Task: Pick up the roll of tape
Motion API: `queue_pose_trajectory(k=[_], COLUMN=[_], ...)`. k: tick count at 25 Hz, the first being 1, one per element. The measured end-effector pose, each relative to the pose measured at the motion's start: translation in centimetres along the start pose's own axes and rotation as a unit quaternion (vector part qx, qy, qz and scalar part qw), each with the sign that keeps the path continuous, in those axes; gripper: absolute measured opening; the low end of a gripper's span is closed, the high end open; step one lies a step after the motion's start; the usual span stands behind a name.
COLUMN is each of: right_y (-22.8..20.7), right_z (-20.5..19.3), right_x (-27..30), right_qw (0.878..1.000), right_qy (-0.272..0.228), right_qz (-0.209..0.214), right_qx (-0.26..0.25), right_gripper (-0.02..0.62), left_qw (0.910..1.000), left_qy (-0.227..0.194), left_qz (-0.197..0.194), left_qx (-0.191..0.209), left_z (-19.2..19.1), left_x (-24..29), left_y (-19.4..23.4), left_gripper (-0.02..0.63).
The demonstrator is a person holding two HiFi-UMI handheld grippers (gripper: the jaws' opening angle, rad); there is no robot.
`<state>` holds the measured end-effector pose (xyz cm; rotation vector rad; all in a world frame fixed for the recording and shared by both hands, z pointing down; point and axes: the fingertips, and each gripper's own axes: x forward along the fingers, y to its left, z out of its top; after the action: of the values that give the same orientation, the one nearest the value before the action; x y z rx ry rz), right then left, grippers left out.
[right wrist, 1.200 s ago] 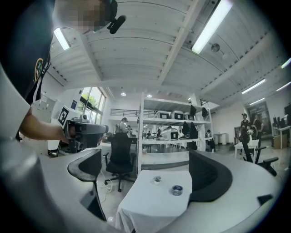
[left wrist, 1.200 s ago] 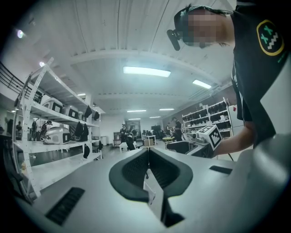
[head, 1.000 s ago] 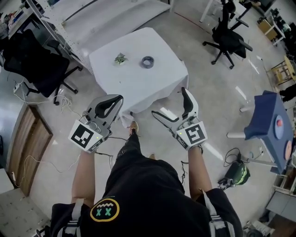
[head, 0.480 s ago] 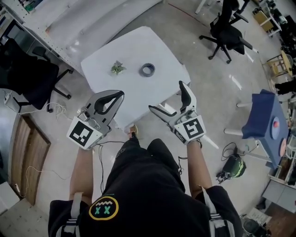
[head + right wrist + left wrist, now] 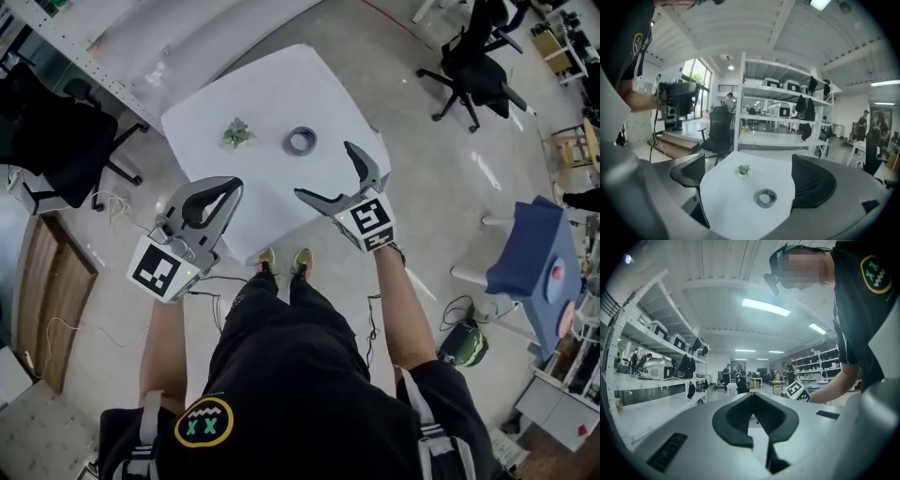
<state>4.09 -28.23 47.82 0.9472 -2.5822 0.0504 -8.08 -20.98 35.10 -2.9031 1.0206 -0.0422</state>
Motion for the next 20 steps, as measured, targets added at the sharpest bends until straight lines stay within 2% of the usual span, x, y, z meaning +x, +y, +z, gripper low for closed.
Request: queue_pose_trajectory(k=[4, 8, 14, 17, 20], right_y=[-2.4, -3.9, -3.6, -3.4, -3.3], right_z=[-3.6, -7.3, -13.7, -17.2, -20.3], right_x=[4.6, 9.3, 15.0, 17.0, 18.3], right_qw=[0.996, 0.982, 0.944, 0.922, 0.902], right_qy=[0.067, 0.137, 0.236, 0.283, 0.323], right_qz=[0.038, 0.083, 0.159, 0.190, 0.212], right_qx=[-0.047, -0.102, -0.168, -0.181, -0.194], right_gripper=[0.591, 0.588, 0.561, 0.545, 0.515], left_qw=[0.9999, 0.9986, 0.9978, 0.9962, 0.9966], left_qy=[0.008, 0.019, 0.029, 0.035, 0.030], left_qz=[0.013, 0.036, 0.054, 0.068, 0.069], left_qx=[-0.003, -0.033, -0.027, -0.043, -0.035], left_z=[-0.3, -0.2, -1.1, -1.4, -1.8], left_x=[0.2, 0.3, -0.3, 0.0, 0.1], left_y=[0.4, 0.9, 2.5, 3.2, 3.7], left_gripper=[0.020, 0.020, 0.020, 0.020, 0.020])
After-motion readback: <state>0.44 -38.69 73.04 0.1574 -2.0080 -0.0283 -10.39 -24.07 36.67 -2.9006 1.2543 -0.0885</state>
